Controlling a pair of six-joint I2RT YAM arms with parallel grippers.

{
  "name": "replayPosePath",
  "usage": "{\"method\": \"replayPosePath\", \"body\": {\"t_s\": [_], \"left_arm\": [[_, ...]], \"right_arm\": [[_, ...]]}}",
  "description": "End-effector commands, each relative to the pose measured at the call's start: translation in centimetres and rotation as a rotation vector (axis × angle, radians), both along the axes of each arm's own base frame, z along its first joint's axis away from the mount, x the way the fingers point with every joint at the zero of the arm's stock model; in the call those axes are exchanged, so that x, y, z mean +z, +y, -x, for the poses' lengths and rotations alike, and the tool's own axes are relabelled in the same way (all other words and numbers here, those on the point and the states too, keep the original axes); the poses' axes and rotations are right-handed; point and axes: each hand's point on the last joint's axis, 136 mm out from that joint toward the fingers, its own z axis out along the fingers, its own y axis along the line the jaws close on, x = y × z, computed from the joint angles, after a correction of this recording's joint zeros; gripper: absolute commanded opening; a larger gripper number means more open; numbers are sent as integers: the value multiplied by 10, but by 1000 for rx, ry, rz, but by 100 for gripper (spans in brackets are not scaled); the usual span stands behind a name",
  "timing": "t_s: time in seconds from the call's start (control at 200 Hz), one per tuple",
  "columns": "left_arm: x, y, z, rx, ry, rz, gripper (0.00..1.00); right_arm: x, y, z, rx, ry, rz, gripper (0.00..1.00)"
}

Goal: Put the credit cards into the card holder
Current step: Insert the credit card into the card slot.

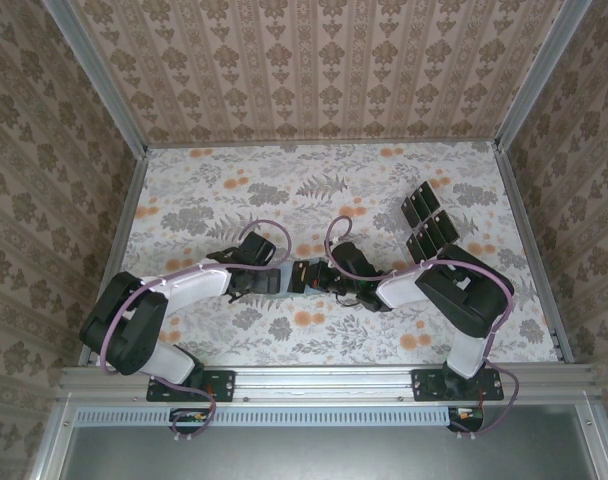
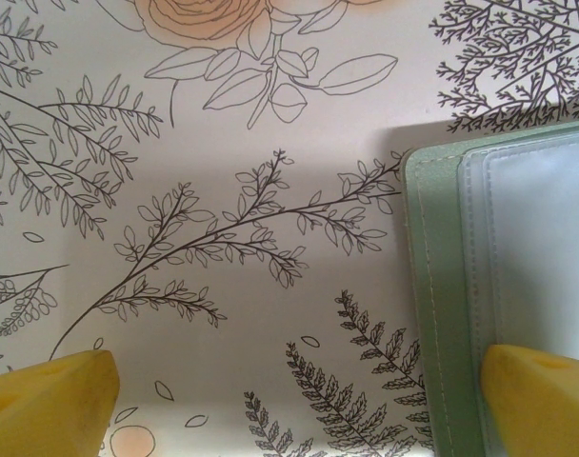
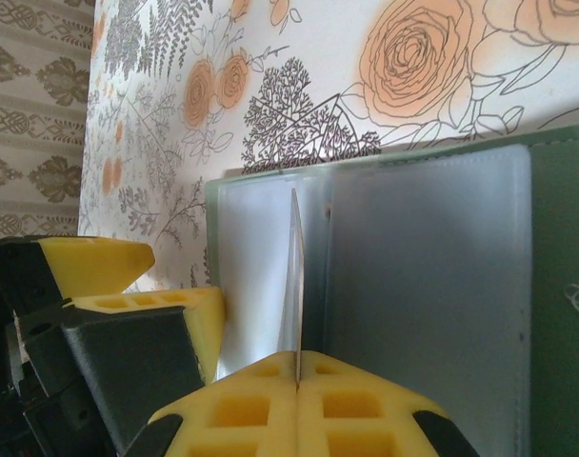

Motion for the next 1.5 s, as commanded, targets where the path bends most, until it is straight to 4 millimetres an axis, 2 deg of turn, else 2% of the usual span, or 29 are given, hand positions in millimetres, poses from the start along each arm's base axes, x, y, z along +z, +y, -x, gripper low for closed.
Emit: {"method": "replayPosePath", "body": {"t_s": [0.0, 0.25, 0.61, 1.495], "left_arm": [[-6, 8, 6, -7, 18, -50, 100], [-6, 8, 5, -6, 17, -51, 100], [-4, 8, 5, -7, 14, -51, 100], [-3, 7, 5, -7, 11, -56, 100]], "right_arm": [[-13, -6, 9, 28, 30, 23, 0], [-20, -10, 13, 48, 60, 26, 0], [-32, -4, 15, 120, 134, 4, 0], [-35, 7, 7, 194, 148, -34, 0]]}}
